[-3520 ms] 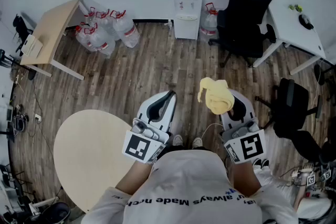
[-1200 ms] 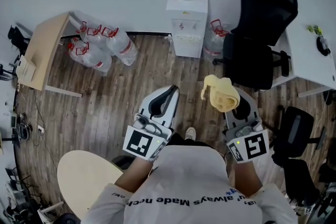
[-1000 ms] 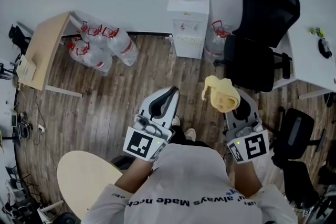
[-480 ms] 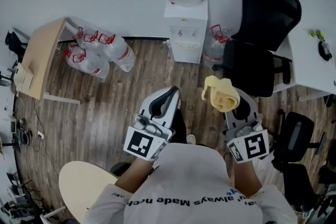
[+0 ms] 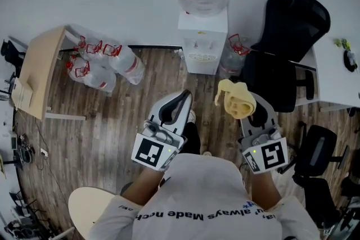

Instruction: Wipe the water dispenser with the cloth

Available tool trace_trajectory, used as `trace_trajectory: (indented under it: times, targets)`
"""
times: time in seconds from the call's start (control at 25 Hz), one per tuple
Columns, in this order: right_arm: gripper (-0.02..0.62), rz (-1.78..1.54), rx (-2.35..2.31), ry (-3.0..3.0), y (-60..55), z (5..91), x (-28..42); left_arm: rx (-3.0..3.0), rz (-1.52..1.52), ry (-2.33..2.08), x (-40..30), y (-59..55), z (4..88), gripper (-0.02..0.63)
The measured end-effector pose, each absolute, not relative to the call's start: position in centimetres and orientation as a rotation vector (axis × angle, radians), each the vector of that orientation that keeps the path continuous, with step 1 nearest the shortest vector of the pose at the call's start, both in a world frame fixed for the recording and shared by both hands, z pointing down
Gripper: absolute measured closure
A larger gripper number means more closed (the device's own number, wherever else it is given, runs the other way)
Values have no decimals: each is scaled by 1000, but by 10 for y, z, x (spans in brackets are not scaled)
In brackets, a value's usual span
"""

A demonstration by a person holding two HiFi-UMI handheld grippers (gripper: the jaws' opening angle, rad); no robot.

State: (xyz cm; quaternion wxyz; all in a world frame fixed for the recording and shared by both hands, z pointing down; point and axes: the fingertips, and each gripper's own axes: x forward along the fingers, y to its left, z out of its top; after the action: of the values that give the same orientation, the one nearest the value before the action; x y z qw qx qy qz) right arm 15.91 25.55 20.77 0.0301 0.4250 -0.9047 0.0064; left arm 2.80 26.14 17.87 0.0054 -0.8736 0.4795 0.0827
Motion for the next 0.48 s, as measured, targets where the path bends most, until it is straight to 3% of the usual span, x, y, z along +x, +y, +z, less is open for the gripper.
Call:
trace_trajectory:
  times: [0.48]
  targets:
    - [531, 2, 1295, -2768, 147, 202, 96, -2773, 272, 1488, -27, 152, 180, 577]
